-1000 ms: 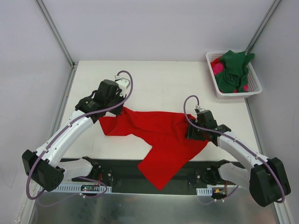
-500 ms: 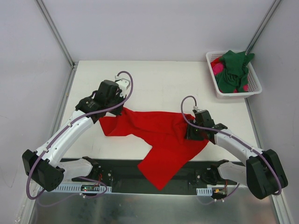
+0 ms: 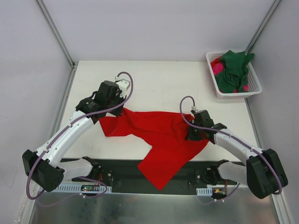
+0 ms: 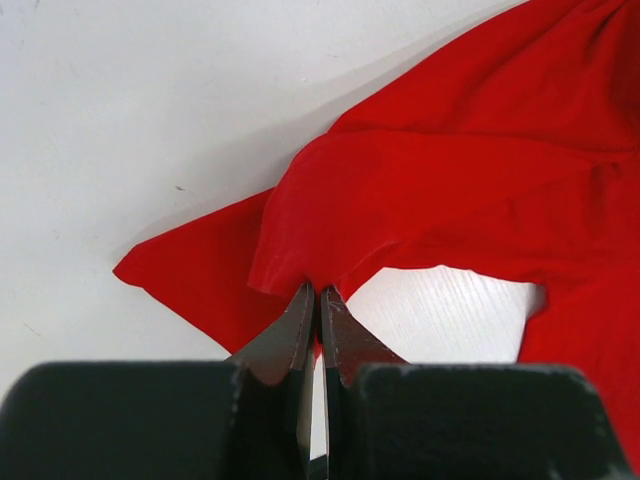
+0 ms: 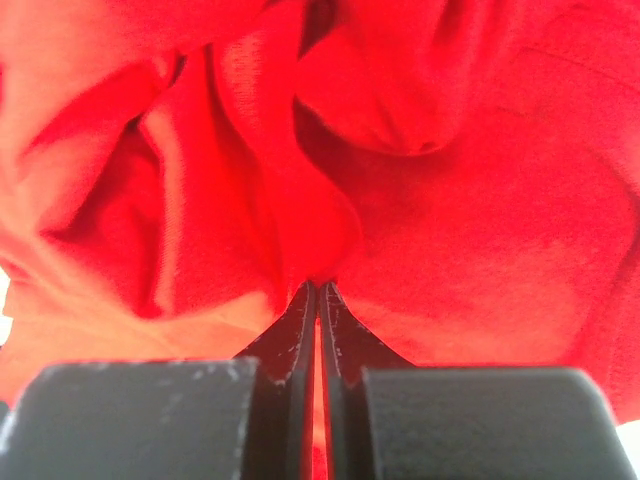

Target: Fold and stack the t-shirts

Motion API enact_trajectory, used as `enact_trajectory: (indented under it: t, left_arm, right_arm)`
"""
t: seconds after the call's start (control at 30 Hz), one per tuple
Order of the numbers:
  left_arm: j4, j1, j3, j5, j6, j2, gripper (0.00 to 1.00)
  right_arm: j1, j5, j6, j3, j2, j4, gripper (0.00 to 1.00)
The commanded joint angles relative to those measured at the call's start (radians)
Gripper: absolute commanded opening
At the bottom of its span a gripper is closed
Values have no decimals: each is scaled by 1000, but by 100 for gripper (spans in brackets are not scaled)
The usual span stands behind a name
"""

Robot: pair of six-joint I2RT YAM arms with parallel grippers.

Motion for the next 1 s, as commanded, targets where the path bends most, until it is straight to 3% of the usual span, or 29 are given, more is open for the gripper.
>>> enact_trajectory:
  t: [0.0,0.2,0.5,0.77,0.97]
  left_arm:
    - [18,14,-8,-3,17,-27,0]
    - [21,12,-5,11,11,-24,0]
    - [24,12,1,22,9,-26,0]
    - [23,12,1,20,11,-35,0]
    - [23,12,6,26,9,-34,0]
  right_arm:
    - [22,-32,-18,95,-81,-38,1]
    - [54,-100,-36,229,-176,-98,1]
    - [113,-212,-52,387,-181,-124,1]
    - [211,-267,-69,459,-120,-105,1]
    - [324,-301,-92,548,50,-123,1]
